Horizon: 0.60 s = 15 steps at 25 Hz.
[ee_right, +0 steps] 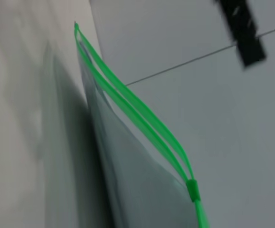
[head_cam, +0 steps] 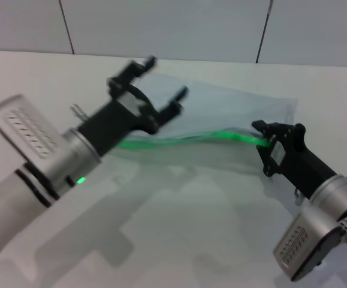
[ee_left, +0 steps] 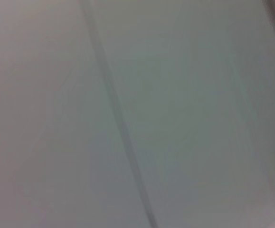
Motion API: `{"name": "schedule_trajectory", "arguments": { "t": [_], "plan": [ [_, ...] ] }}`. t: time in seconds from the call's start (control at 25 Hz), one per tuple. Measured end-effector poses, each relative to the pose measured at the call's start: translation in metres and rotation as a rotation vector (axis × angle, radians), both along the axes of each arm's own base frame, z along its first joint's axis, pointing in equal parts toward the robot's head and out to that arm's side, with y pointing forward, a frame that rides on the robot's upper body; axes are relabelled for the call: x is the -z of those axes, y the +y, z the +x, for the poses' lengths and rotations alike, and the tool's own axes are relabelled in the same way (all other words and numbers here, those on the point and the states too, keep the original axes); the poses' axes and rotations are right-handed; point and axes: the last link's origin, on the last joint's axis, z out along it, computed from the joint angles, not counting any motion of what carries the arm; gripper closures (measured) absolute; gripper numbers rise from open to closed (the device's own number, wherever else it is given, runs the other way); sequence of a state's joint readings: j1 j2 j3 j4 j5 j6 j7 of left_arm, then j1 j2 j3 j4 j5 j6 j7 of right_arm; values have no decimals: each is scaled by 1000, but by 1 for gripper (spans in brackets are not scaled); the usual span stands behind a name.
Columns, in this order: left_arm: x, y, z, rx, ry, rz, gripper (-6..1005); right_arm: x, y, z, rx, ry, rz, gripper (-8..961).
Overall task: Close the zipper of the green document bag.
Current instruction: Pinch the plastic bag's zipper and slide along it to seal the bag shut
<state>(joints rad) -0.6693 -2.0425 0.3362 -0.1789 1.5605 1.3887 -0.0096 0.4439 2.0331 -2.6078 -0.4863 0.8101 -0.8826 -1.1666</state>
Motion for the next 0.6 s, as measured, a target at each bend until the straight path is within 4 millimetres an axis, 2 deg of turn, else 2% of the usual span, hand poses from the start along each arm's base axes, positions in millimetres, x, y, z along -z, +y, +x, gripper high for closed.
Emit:
{"name": "schedule_trajectory", "arguments": {
  "t": [0.32, 0.6],
  "plan": [
    [28, -11, 9, 131, 196, -48, 225, 1, 7, -10, -23, 9, -3, 902],
    [42, -14, 7, 172, 334, -19, 227, 4, 7, -16, -34, 24, -24, 901]
  ]
}}
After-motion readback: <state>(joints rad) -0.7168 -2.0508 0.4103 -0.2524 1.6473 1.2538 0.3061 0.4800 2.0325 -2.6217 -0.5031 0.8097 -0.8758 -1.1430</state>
